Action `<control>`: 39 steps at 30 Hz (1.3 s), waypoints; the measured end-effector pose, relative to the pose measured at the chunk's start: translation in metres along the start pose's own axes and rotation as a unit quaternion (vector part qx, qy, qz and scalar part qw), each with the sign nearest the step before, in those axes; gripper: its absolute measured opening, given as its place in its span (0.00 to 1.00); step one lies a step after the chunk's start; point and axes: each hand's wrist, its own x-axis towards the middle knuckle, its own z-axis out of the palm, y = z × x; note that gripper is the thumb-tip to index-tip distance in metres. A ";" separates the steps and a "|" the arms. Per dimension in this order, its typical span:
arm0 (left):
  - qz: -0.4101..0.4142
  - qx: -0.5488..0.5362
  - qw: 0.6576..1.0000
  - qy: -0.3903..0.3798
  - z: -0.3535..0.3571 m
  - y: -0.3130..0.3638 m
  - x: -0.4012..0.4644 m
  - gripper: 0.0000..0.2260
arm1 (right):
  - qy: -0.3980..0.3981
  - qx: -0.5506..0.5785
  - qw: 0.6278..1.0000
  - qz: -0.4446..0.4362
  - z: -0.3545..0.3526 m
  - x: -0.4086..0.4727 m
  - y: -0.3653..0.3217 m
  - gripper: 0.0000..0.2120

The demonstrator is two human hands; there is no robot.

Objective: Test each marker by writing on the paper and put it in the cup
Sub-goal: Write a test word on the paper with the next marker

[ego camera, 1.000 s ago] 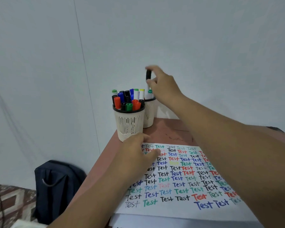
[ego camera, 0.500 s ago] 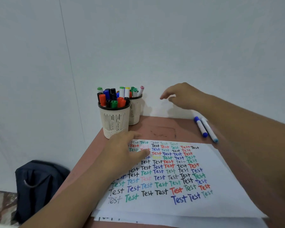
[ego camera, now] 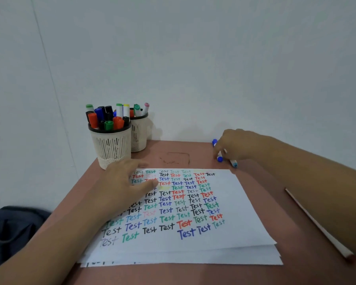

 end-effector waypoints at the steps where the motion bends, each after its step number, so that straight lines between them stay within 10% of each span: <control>1: 0.001 0.000 1.000 0.002 0.000 0.001 0.000 0.29 | 0.009 0.000 1.000 -0.007 0.001 -0.001 -0.002 0.20; 8: 0.035 0.082 0.995 0.053 -0.001 0.011 -0.007 0.27 | 0.163 0.084 0.979 -0.093 0.006 -0.016 -0.037 0.06; 14: 0.092 0.042 0.993 0.056 0.005 0.008 -0.009 0.30 | 0.237 0.557 0.785 -0.131 -0.007 -0.064 -0.099 0.04; 27: 0.125 0.019 0.988 0.086 -0.003 0.014 -0.016 0.17 | 0.134 0.820 0.549 -0.091 -0.011 -0.086 -0.167 0.07; 33: 0.092 -0.059 0.992 0.068 -0.003 0.015 -0.022 0.27 | 0.157 0.800 0.576 -0.063 -0.017 -0.090 -0.158 0.07; 39: 0.053 -0.049 0.997 0.038 0.002 0.007 -0.018 0.40 | 0.222 0.840 0.493 0.050 0.002 -0.078 -0.094 0.03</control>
